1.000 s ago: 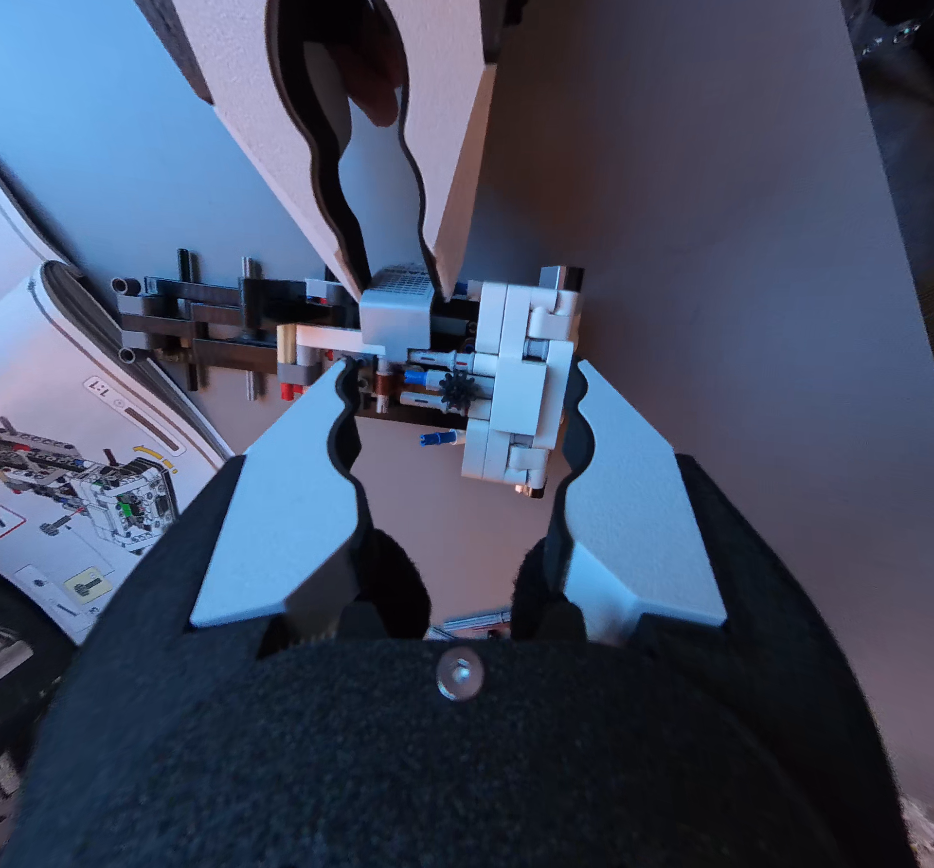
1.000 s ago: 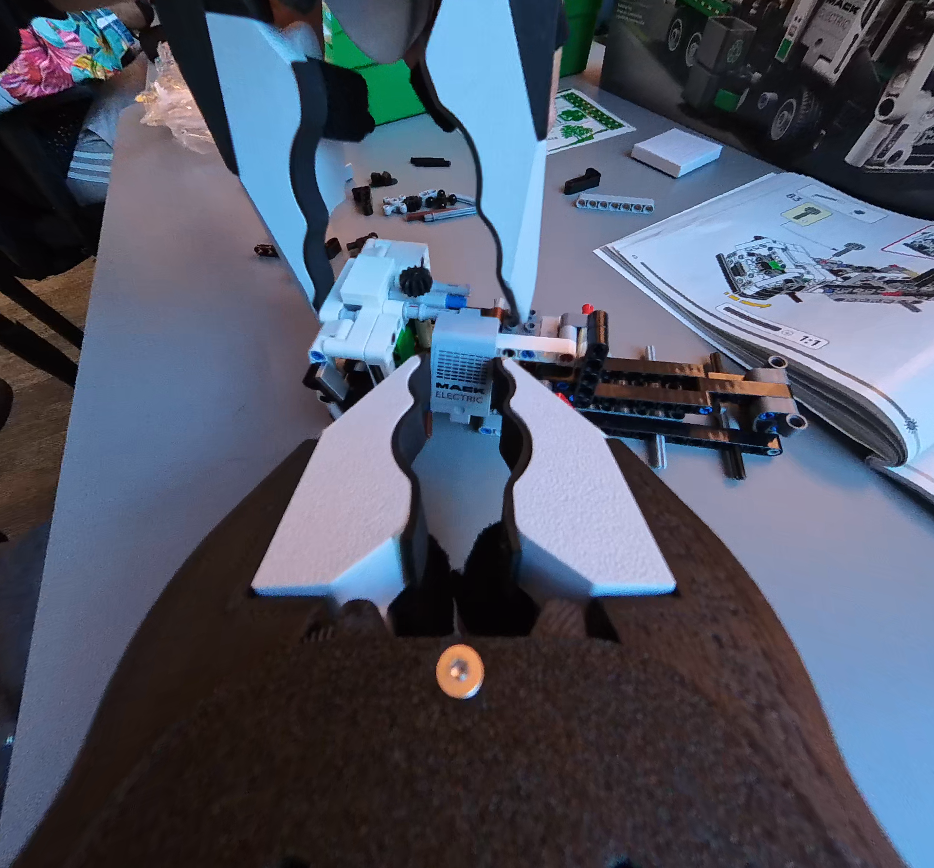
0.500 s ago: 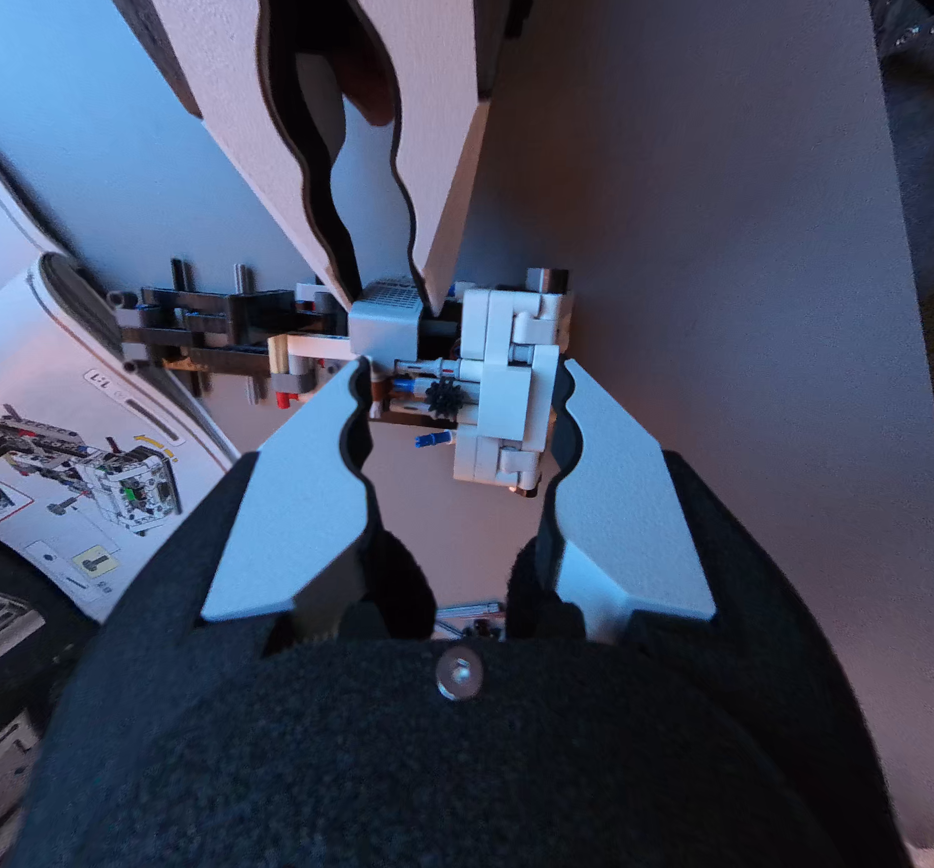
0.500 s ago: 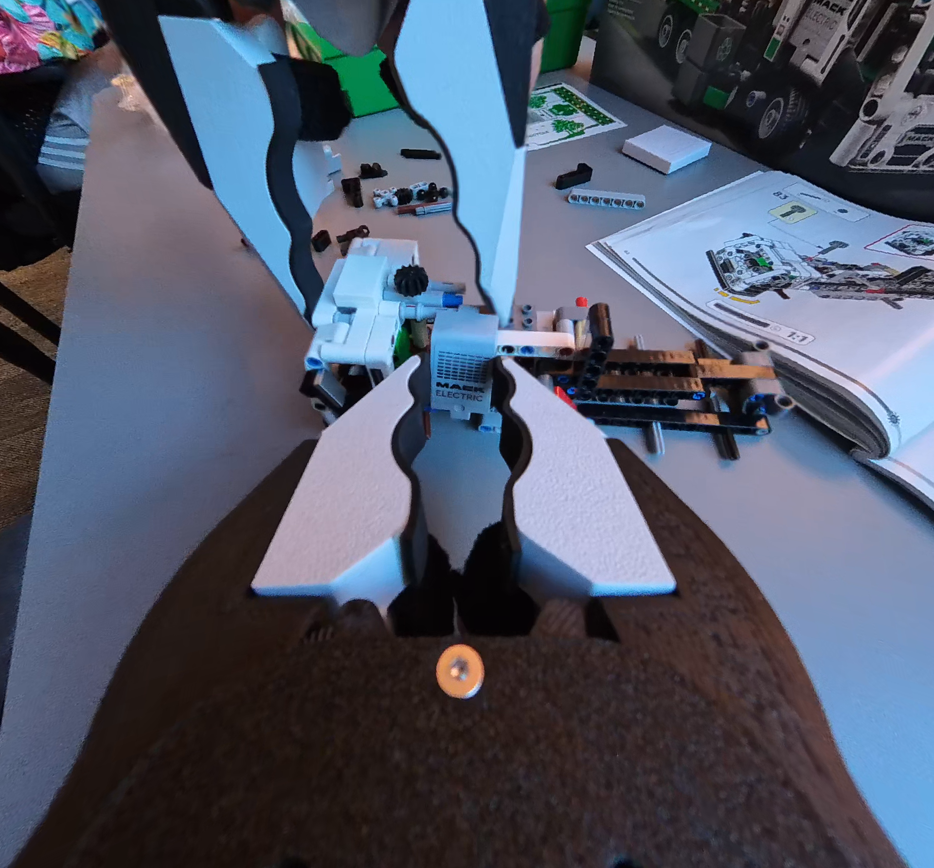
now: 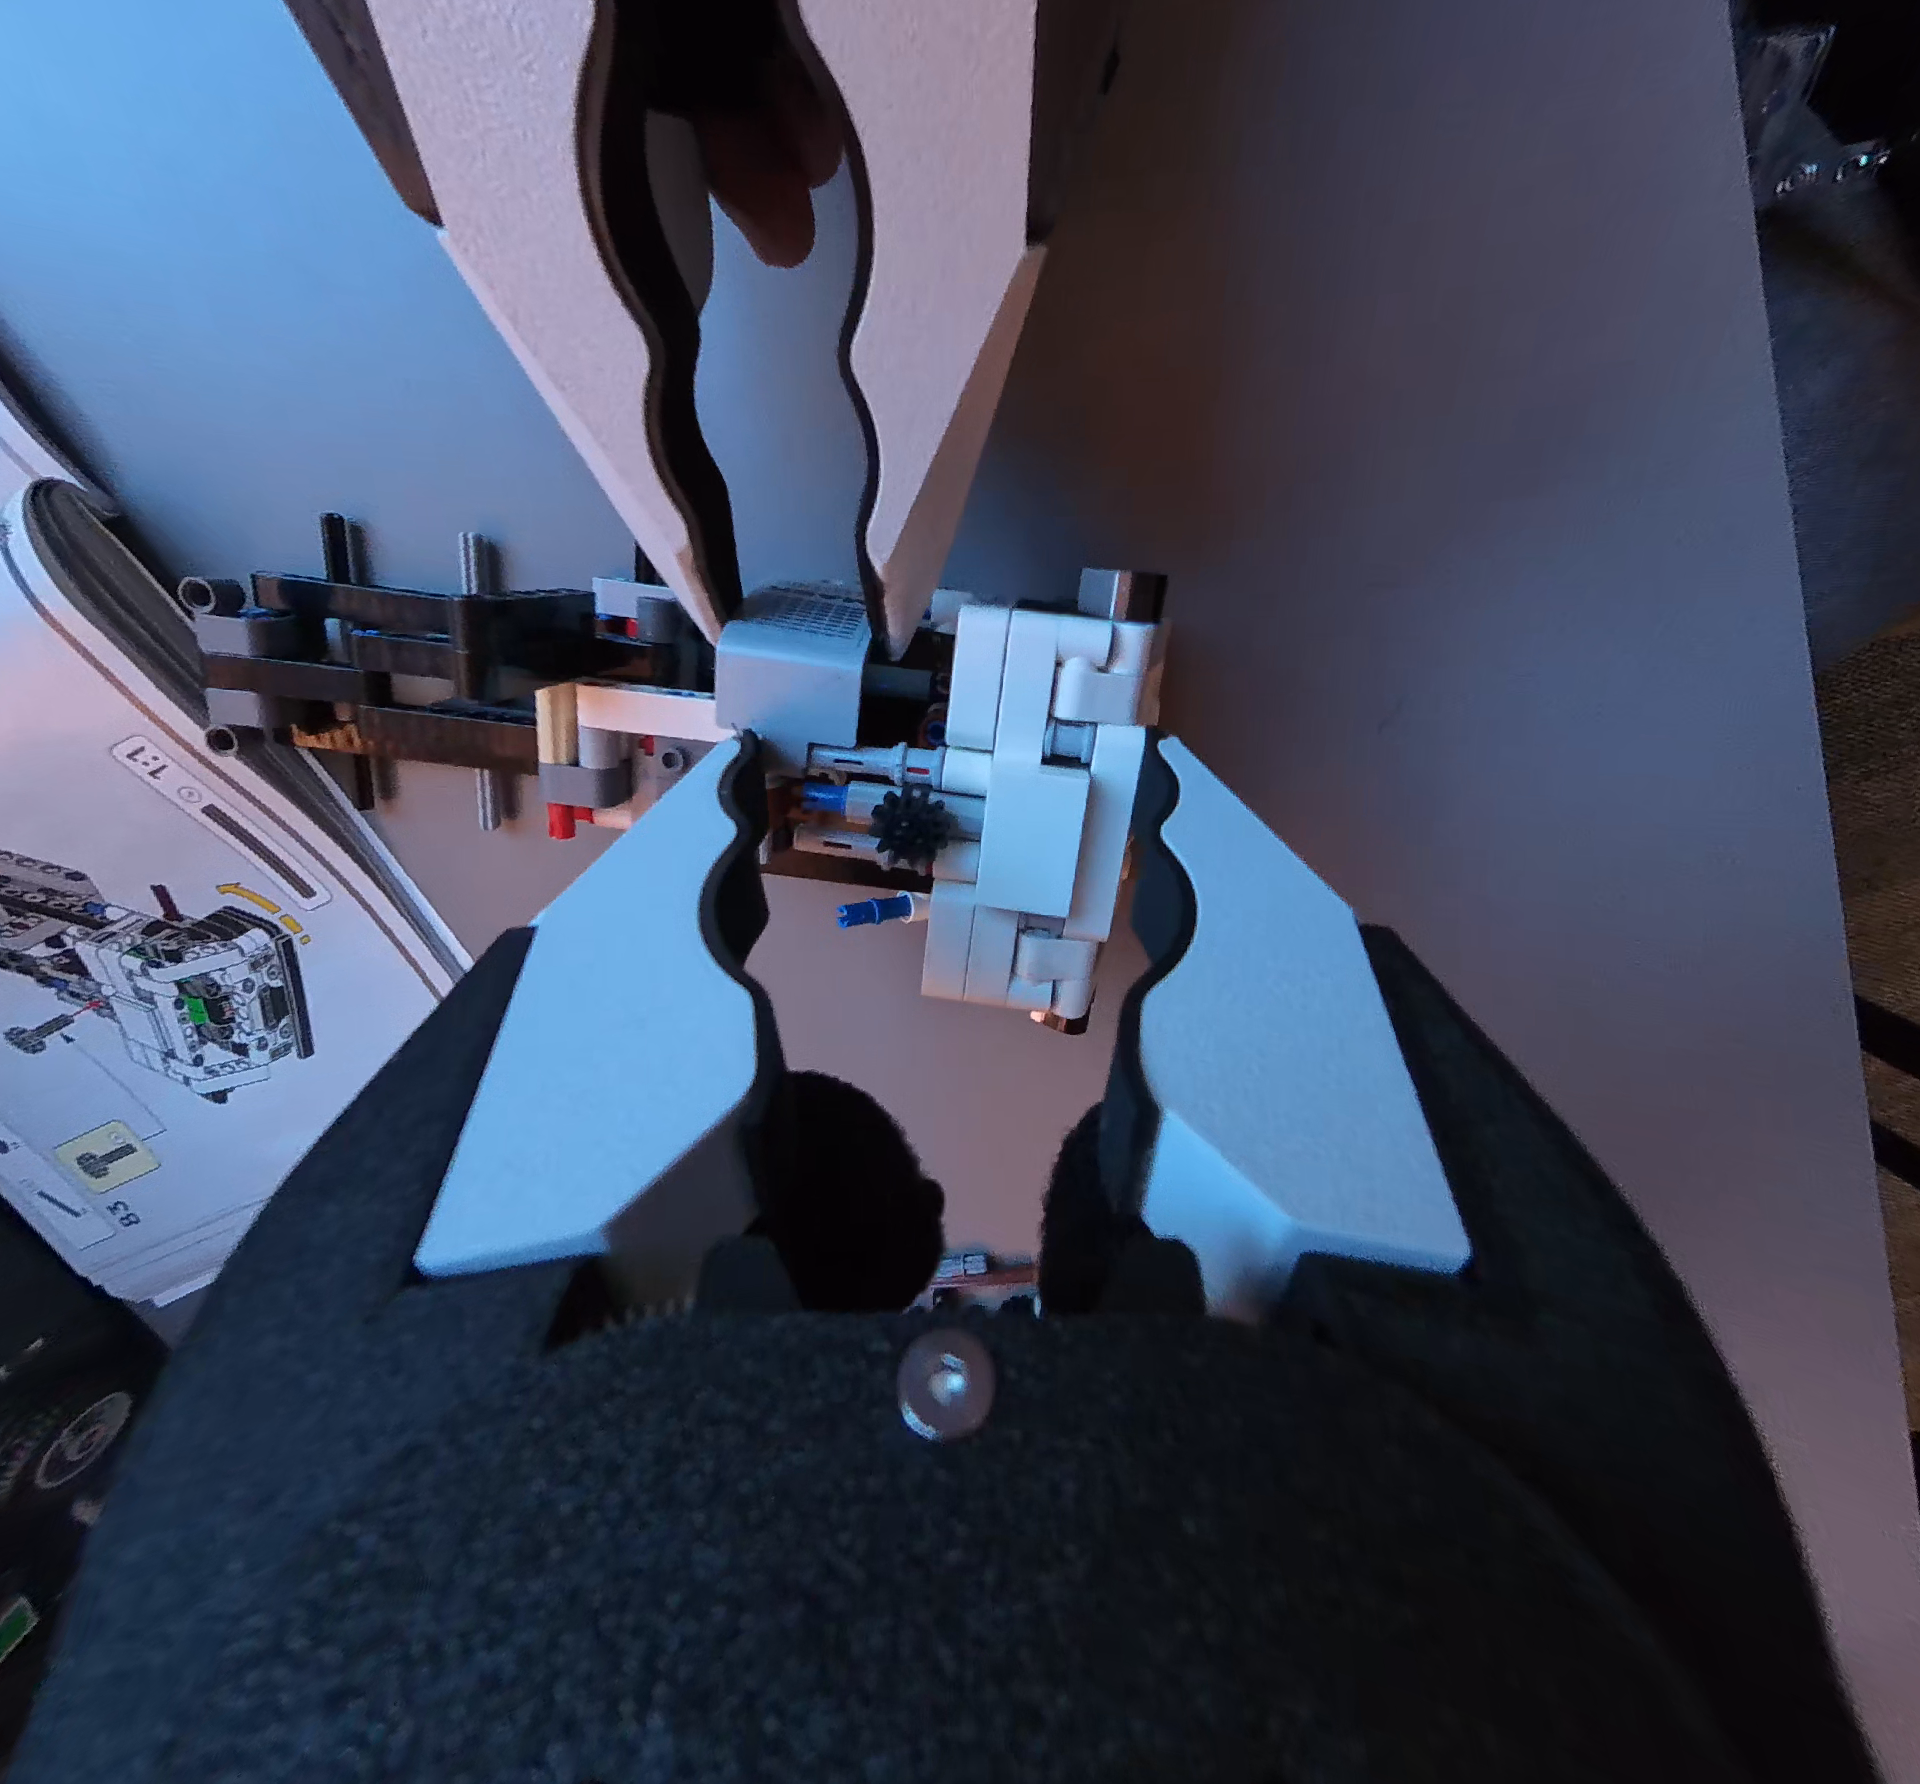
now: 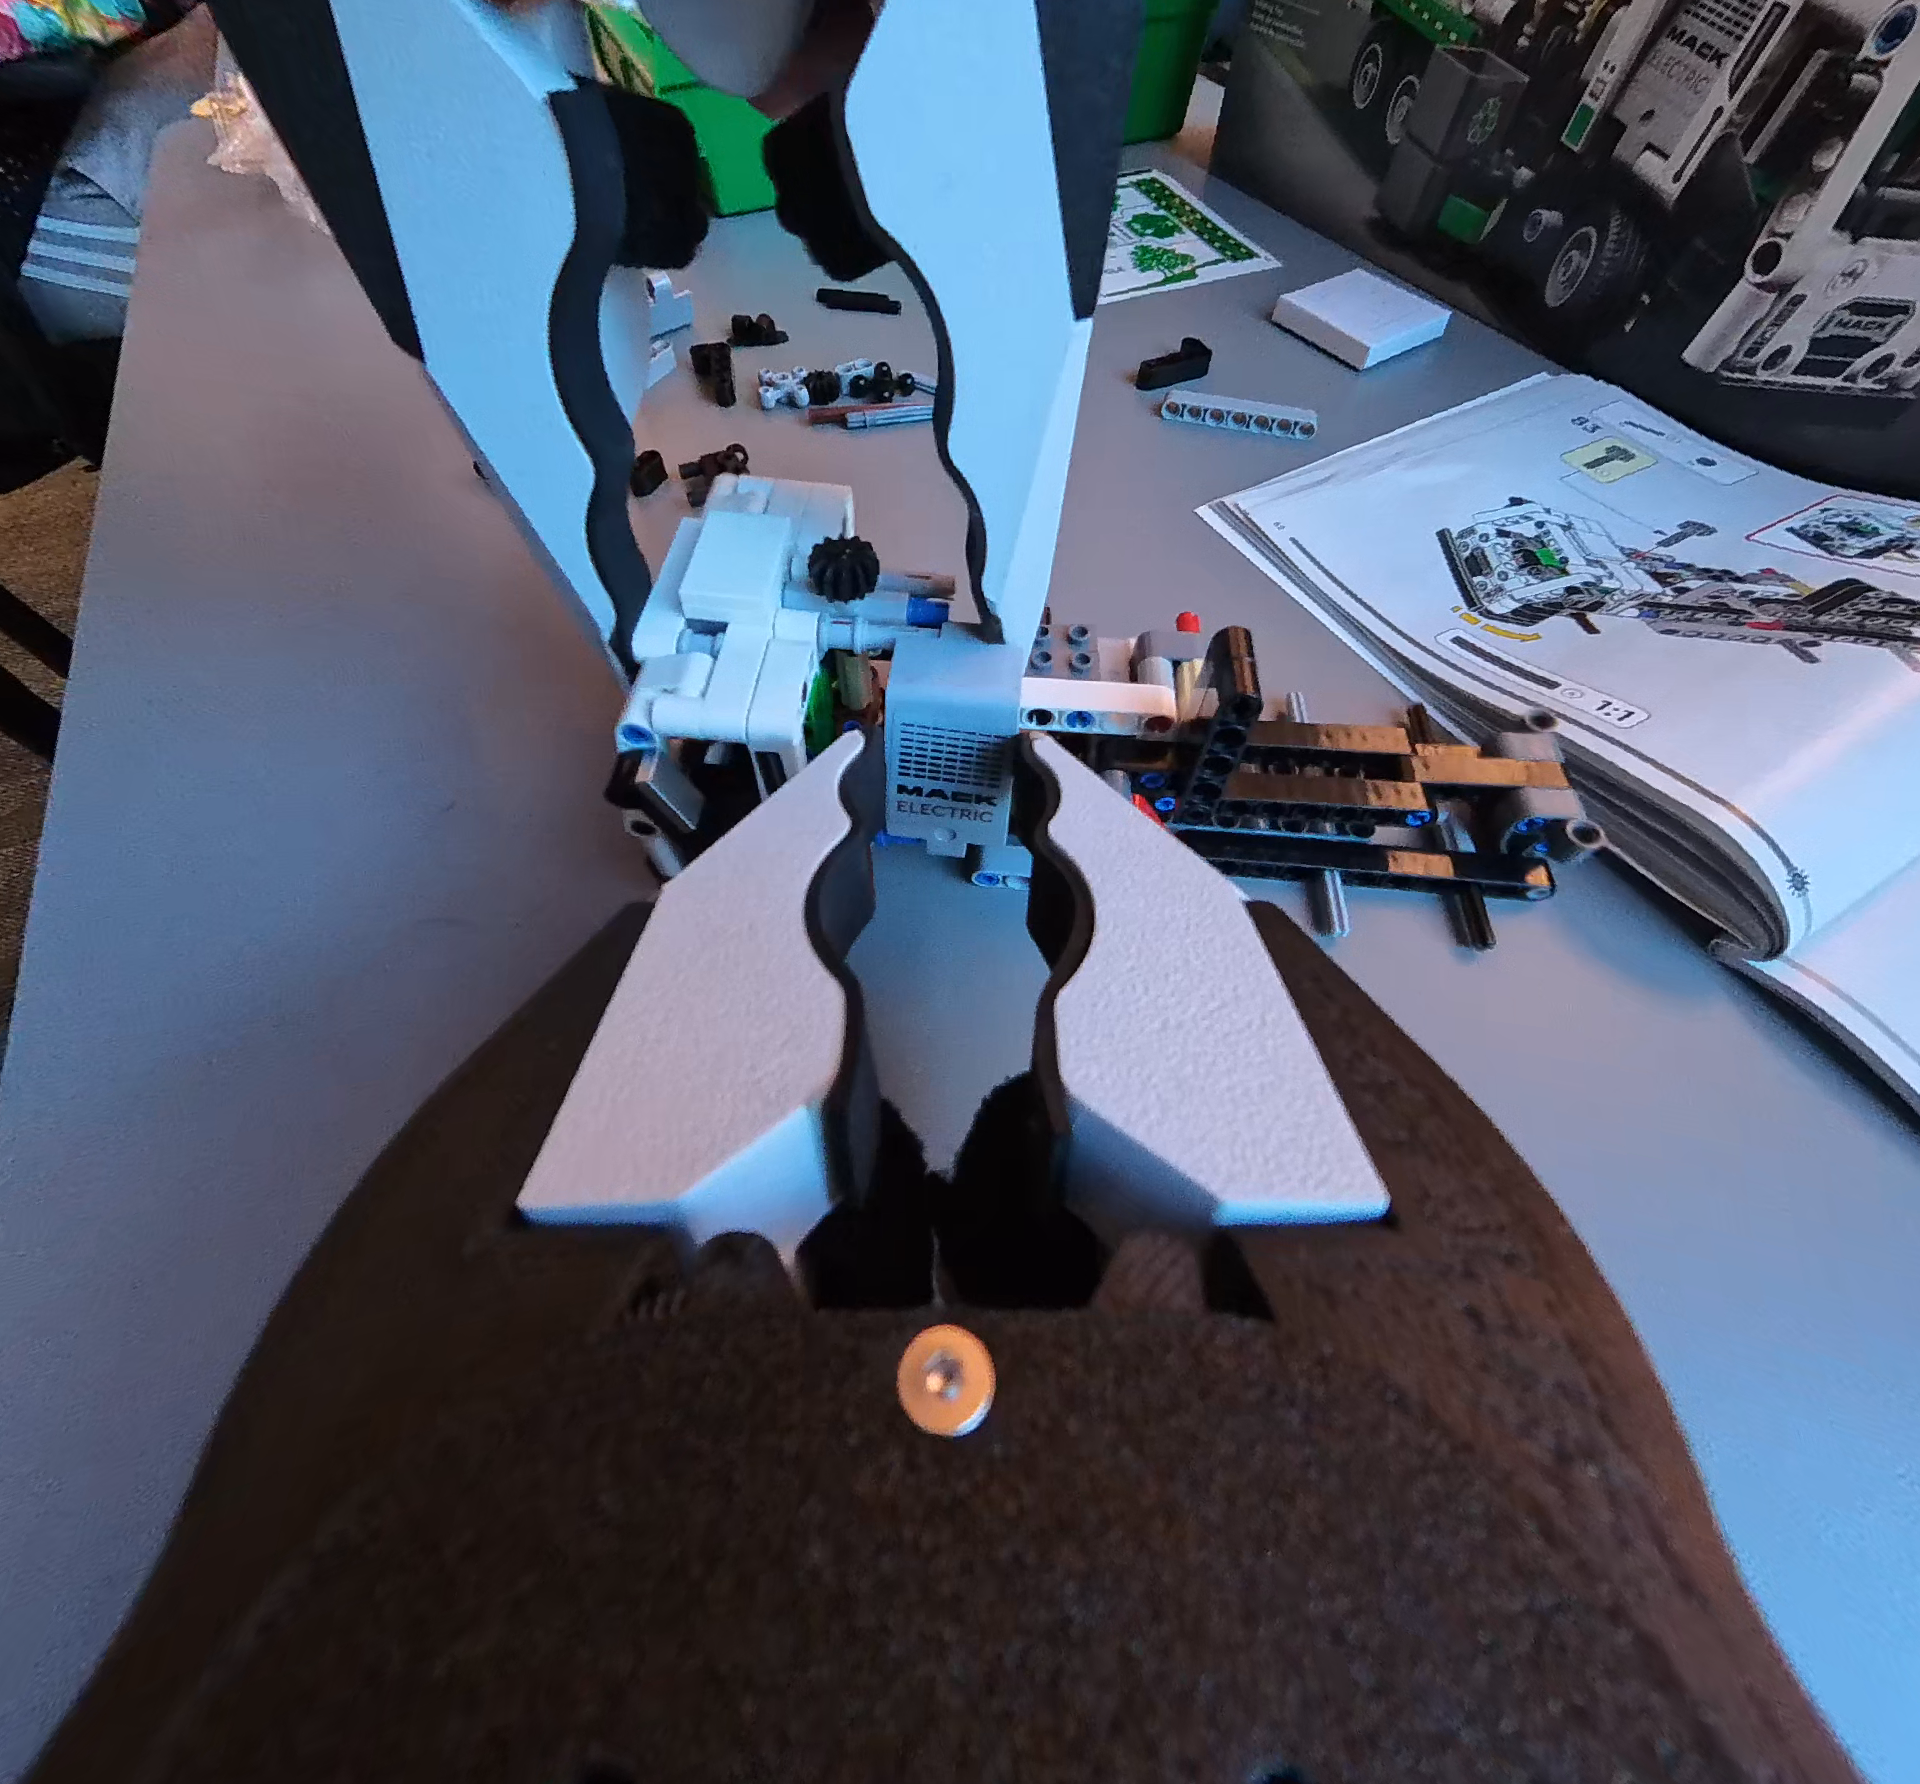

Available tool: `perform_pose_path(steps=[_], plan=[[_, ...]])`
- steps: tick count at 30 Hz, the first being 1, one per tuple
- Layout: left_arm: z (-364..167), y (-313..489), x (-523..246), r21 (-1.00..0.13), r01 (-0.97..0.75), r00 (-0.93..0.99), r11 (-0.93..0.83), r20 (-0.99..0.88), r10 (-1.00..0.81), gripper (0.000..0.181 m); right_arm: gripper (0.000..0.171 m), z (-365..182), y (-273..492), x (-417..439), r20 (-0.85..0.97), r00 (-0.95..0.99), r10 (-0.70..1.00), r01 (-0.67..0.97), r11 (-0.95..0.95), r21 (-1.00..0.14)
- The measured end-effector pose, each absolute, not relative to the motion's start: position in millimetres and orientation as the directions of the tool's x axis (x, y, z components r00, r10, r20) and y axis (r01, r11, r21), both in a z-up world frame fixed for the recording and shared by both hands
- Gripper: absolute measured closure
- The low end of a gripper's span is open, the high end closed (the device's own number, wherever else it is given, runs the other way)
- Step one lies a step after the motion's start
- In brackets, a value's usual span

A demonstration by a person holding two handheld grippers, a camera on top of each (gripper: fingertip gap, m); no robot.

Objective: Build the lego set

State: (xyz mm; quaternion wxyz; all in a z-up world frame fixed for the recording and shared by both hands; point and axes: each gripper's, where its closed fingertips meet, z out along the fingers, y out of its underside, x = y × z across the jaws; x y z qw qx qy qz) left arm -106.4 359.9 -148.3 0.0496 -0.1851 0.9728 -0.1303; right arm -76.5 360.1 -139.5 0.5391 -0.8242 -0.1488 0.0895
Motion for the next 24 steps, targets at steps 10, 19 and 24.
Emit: perform_pose_path(steps=[10, 19, 24], plan=[[-148.2, 360.2, -105.6, -0.268, -0.336, -0.929, 0.903, -0.063, -0.364, 0.112, 0.148, -140.4, 359.3, -77.0, -0.032, 0.936, 0.352, 0.116, -0.392, -0.913], [-147.6, 357.6, -104.7, -0.258, -0.321, -0.933, 0.911, -0.081, -0.352, 0.115, 0.140, -140.2, 344.1, -66.0, -0.159, 0.924, 0.347, 0.016, -0.450, -0.893], [-147.3, 356.8, -103.0, -0.259, -0.320, -0.931, 0.911, -0.090, -0.353, 0.115, 0.138, -150.3, 337.9, -62.1, -0.230, 0.908, 0.349, -0.016, -0.521, -0.854]])
